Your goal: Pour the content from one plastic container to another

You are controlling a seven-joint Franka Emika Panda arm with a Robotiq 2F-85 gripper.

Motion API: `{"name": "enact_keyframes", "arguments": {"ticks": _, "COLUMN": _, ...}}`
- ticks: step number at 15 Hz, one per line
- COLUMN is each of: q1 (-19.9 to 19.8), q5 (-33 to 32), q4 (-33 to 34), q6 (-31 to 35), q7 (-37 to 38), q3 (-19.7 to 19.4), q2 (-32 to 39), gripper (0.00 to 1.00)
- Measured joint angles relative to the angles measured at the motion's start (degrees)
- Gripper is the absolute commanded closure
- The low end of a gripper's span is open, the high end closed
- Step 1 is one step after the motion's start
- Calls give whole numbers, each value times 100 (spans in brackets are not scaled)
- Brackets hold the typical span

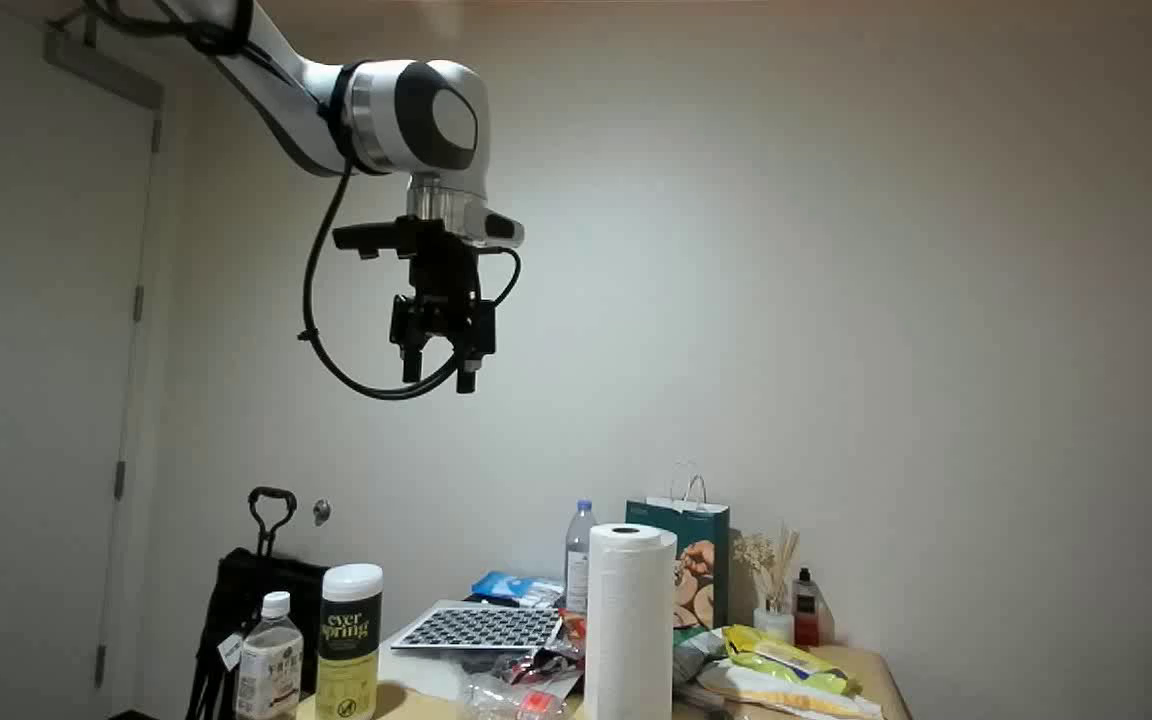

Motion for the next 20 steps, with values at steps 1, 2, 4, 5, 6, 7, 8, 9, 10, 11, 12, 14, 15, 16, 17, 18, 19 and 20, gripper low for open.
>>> {"name": "enact_keyframes", "arguments": {"ticks": 1, "q1": 0, "q5": 0, "q4": 0, "q6": 0, "q7": 0, "q3": 0, "q2": 0, "gripper": 0}}
{"name": "enact_keyframes", "arguments": {"ticks": 2, "q1": 0, "q5": 0, "q4": 0, "q6": 0, "q7": 0, "q3": 0, "q2": 0, "gripper": 0}}
{"name": "enact_keyframes", "arguments": {"ticks": 4, "q1": 0, "q5": 0, "q4": 0, "q6": 0, "q7": 0, "q3": 0, "q2": 0, "gripper": 0}}
{"name": "enact_keyframes", "arguments": {"ticks": 5, "q1": 0, "q5": 0, "q4": 0, "q6": 0, "q7": 0, "q3": 0, "q2": 0, "gripper": 0}}
{"name": "enact_keyframes", "arguments": {"ticks": 6, "q1": 0, "q5": 0, "q4": 0, "q6": 0, "q7": 0, "q3": 0, "q2": 0, "gripper": 0}}
{"name": "enact_keyframes", "arguments": {"ticks": 7, "q1": 3, "q5": 0, "q4": -4, "q6": 0, "q7": 0, "q3": 0, "q2": 0, "gripper": 0}}
{"name": "enact_keyframes", "arguments": {"ticks": 8, "q1": 8, "q5": 0, "q4": -18, "q6": 4, "q7": -4, "q3": 0, "q2": 0, "gripper": 0}}
{"name": "enact_keyframes", "arguments": {"ticks": 9, "q1": 12, "q5": 4, "q4": -66, "q6": 19, "q7": -58, "q3": -10, "q2": 1, "gripper": 0}}
{"name": "enact_keyframes", "arguments": {"ticks": 10, "q1": 15, "q5": 48, "q4": -162, "q6": 63, "q7": -173, "q3": -38, "q2": 1, "gripper": 0}}
{"name": "enact_keyframes", "arguments": {"ticks": 11, "q1": 25, "q5": 209, "q4": -331, "q6": 241, "q7": -437, "q3": -120, "q2": 3, "gripper": 0}}
{"name": "enact_keyframes", "arguments": {"ticks": 12, "q1": 41, "q5": 405, "q4": -549, "q6": 478, "q7": -778, "q3": -245, "q2": 8, "gripper": 0}}
{"name": "enact_keyframes", "arguments": {"ticks": 14, "q1": 64, "q5": 814, "q4": -1025, "q6": 978, "q7": -1565, "q3": -598, "q2": 77, "gripper": 0}}
{"name": "enact_keyframes", "arguments": {"ticks": 15, "q1": 66, "q5": 1002, "q4": -1238, "q6": 1159, "q7": -1967, "q3": -796, "q2": 158, "gripper": 0}}
{"name": "enact_keyframes", "arguments": {"ticks": 16, "q1": 62, "q5": 1151, "q4": -1412, "q6": 1273, "q7": -2321, "q3": -990, "q2": 274, "gripper": 0}}
{"name": "enact_keyframes", "arguments": {"ticks": 17, "q1": 45, "q5": 1180, "q4": -1527, "q6": 1354, "q7": -2511, "q3": -1136, "q2": 408, "gripper": 0}}
{"name": "enact_keyframes", "arguments": {"ticks": 18, "q1": 23, "q5": 1180, "q4": -1582, "q6": 1402, "q7": -2609, "q3": -1222, "q2": 538, "gripper": 0}}
{"name": "enact_keyframes", "arguments": {"ticks": 19, "q1": 9, "q5": 1180, "q4": -1587, "q6": 1425, "q7": -2646, "q3": -1249, "q2": 638, "gripper": 0}}
{"name": "enact_keyframes", "arguments": {"ticks": 20, "q1": 8, "q5": 1180, "q4": -1584, "q6": 1439, "q7": -2647, "q3": -1246, "q2": 681, "gripper": 0}}
